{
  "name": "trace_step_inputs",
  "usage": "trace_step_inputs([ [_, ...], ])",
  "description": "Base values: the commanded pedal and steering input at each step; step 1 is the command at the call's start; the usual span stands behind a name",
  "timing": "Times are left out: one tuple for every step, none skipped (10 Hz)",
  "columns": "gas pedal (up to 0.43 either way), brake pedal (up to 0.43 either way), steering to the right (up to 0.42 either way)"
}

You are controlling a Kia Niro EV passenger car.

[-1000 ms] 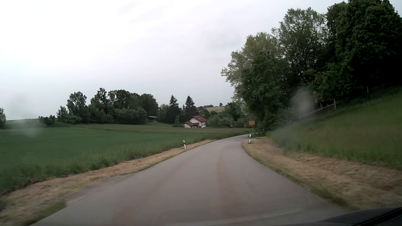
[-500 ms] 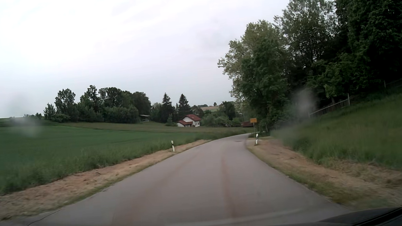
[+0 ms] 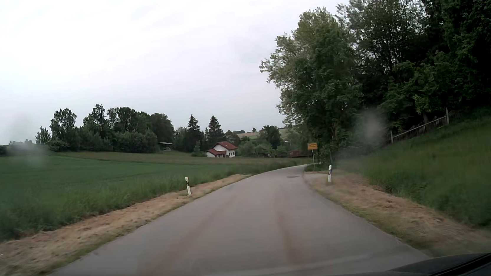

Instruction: Follow the waypoints while adhering to traffic rules and regulations

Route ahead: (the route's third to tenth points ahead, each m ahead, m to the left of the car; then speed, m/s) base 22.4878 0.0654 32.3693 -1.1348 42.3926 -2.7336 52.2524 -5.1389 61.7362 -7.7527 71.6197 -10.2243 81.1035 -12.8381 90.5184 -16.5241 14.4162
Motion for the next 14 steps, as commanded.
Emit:
trace_step_inputs([
  [0.0, 0.122, 0.019],
  [0.0, 0.122, 0.019],
  [0.0, 0.122, 0.019],
  [0.0, 0.128, 0.019],
  [0.0, 0.128, 0.02],
  [0.0, 0.128, 0.02],
  [0.0, 0.134, 0.021],
  [0.0, 0.134, 0.023],
  [0.0, 0.134, 0.023],
  [0.0, 0.134, 0.023],
  [0.0, 0.134, 0.023],
  [0.0, 0.14, 0.023],
  [0.0, 0.14, 0.023],
  [0.0, 0.14, 0.023],
])
